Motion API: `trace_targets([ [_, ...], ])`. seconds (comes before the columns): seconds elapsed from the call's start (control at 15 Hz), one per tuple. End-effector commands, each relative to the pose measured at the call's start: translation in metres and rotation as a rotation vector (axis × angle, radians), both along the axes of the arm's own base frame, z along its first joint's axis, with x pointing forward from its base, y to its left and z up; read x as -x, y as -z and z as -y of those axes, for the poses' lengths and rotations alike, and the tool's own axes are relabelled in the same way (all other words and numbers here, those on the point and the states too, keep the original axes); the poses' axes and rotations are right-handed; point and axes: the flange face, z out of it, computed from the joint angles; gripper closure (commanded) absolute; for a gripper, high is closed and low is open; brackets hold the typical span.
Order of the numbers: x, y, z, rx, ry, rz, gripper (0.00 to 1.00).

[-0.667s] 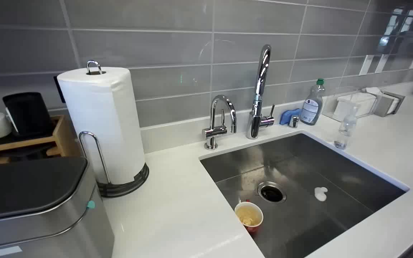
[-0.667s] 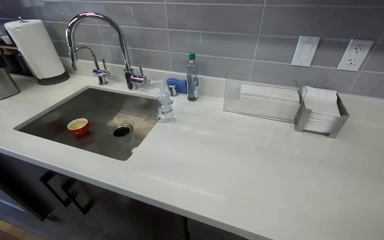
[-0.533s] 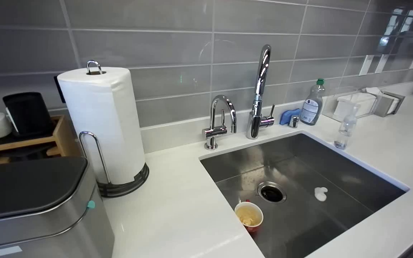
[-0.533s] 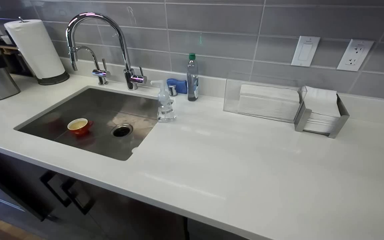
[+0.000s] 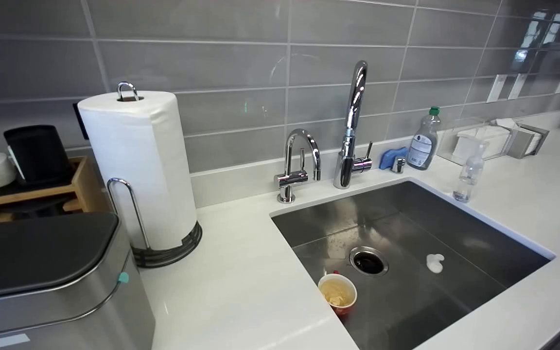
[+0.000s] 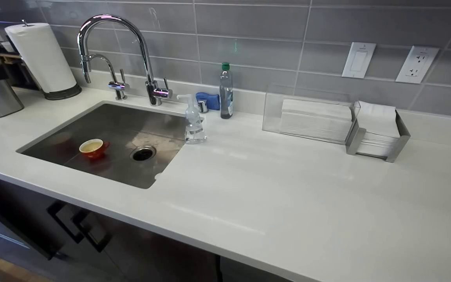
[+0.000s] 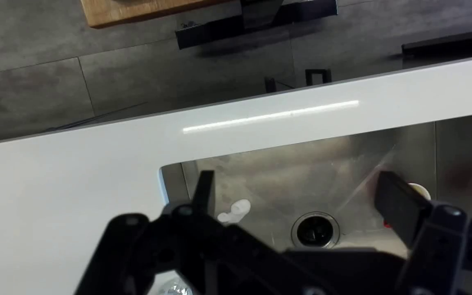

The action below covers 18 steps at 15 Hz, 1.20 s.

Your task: Move the clear bottle on the right forward

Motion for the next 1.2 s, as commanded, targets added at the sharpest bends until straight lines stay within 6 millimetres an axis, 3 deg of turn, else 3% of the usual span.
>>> trace_targets([
  [0.0,-0.017,-0.001,-0.002,-0.024,0.078,0.021,0.00],
  [0.4,-0.096,-0.008,0.007,-0.120,0.395,0.147,0.00],
  [0.73,-0.158,-0.009,0.045,-0.103,0.656,0.263,0.00],
  [1.13,-0.205,0.010,0.100,-0.095,0.984,0.318,0.00],
])
